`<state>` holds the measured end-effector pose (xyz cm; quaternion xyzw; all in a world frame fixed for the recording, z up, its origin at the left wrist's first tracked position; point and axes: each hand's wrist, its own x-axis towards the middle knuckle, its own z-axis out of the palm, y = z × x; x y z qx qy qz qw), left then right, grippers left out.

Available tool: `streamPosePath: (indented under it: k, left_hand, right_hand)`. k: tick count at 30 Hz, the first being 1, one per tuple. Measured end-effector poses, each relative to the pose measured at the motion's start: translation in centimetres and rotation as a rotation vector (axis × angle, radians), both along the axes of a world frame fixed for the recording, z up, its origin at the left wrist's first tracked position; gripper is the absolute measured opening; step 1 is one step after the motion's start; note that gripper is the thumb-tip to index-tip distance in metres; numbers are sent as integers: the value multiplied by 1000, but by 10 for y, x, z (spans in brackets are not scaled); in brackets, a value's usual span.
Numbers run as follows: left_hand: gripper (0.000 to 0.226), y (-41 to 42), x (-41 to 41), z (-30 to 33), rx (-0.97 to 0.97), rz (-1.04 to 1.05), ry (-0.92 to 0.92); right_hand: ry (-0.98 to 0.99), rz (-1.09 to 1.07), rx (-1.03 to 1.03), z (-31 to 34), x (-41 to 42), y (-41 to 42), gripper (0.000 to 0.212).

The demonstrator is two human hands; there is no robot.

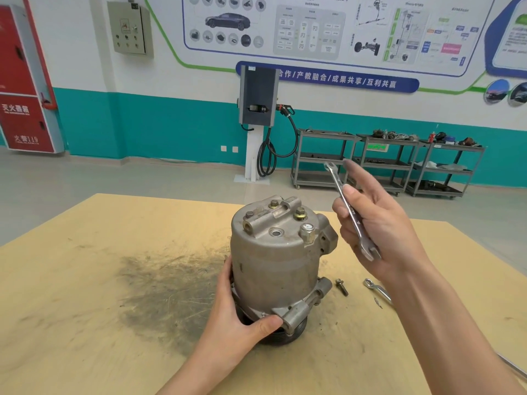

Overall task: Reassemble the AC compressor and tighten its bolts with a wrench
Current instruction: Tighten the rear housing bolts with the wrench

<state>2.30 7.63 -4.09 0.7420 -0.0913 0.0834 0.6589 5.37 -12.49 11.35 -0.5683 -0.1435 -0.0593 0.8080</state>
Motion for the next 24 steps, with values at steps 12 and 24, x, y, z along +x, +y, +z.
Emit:
streamPosePath:
  k: [12,24]
  left_hand:
    - [120,-1,-2,2,-4,4,1]
    - [125,-10,-3,-3,-10,0,-18]
  right_hand:
    - [-167,-13,276,-3,6,5,7]
    - [-99,-86,41,-16,11,3,36]
